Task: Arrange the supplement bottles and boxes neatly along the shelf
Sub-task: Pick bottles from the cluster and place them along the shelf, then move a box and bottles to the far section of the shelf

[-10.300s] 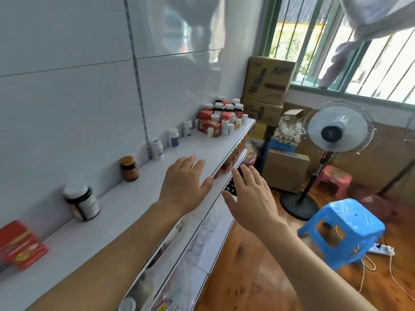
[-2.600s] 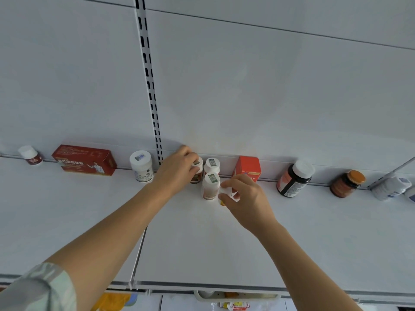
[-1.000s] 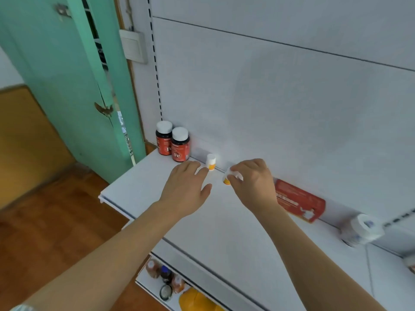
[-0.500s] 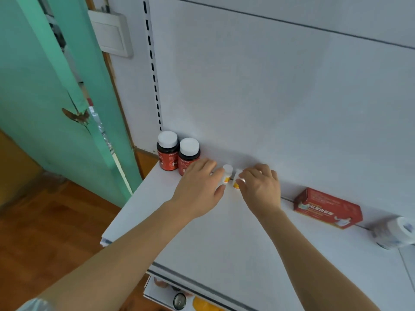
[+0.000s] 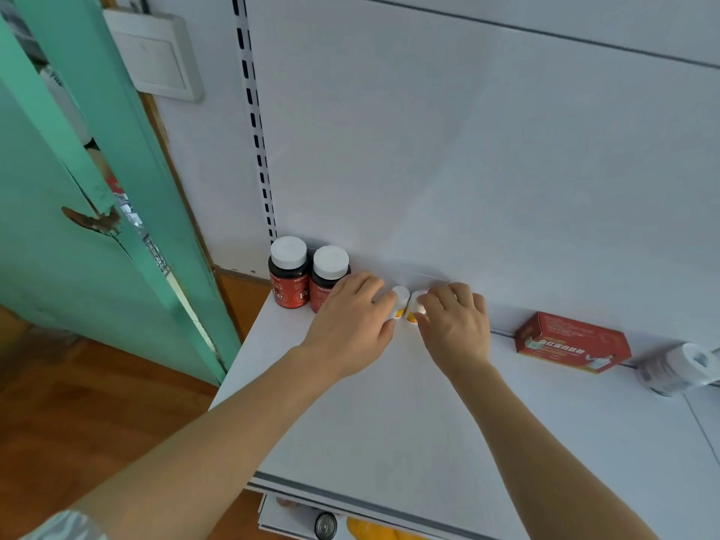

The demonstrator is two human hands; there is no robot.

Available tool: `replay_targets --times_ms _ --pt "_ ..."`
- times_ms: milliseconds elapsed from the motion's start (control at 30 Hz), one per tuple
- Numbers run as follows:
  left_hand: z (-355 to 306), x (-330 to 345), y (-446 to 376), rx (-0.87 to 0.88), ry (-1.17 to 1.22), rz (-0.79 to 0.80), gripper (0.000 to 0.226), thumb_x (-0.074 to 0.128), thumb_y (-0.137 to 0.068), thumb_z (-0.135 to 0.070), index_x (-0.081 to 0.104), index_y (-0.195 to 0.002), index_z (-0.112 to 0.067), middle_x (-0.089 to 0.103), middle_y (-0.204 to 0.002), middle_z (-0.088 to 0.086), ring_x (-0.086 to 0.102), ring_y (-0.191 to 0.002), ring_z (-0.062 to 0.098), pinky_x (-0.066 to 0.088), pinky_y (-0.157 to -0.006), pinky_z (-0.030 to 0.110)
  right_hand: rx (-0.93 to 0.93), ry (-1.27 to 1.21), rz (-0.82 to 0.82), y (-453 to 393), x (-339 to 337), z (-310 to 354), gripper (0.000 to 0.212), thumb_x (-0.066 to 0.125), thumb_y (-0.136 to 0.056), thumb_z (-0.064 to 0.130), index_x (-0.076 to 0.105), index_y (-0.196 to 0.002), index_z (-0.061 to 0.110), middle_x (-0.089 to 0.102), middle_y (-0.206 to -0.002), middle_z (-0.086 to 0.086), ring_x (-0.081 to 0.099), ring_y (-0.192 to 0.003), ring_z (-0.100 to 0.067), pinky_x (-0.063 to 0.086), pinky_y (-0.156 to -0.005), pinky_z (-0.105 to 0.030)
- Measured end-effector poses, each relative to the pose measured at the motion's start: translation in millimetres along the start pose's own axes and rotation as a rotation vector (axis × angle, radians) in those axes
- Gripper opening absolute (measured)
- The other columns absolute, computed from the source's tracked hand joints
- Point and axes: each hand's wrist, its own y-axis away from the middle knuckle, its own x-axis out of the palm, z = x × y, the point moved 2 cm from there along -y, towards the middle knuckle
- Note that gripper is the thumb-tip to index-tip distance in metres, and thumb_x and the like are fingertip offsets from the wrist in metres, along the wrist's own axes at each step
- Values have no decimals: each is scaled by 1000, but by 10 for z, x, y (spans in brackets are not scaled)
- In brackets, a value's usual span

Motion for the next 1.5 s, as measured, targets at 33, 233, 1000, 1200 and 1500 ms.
replay_targets --times_ms 33,233,1000,1200,1500 --pt "2 2 -4 1 1 4 19 56 -86 -24 61 -99 -11 56 -96 5 52 -98 30 42 -88 38 1 8 2 2 0 2 19 77 -67 8 62 -77 15 65 -92 -2 57 -89 -30 38 -70 -38" --pt "-9 -22 -37 -12 -1 44 26 48 -87 -29 61 -101 -10 56 -98 6 52 -99 30 43 -88 38 13 33 63 16 -17 37 18 76 -72 14 65 -86 14 64 -101 -4 56 -90 -30 38 -72 -38" --pt "-2669 38 -514 252 44 98 60 50 -95 -46 40 -145 -15 37 -152 13 28 -143 35 26 -116 48 575 223 275 1713 -2238 -1333 57 43 -96 52 52 -138 14 47 -146 -15 35 -141 -35 30 -115 -52" --pt "-4299 209 -480 345 136 136 65 38 -98 -51 24 -154 -19 20 -161 10 10 -149 31 13 -121 45 736 307 340 2828 -3123 -2262 66 31 -98 58 39 -148 16 34 -156 -14 22 -148 -33 22 -120 -50" --pt "-6400 624 -564 546 245 187 63 35 -93 -50 41 -146 -16 41 -151 11 30 -142 30 27 -116 46 961 310 359 4111 -4091 -3544 71 26 -98 63 18 -155 22 16 -164 -8 7 -152 -27 10 -123 -45"
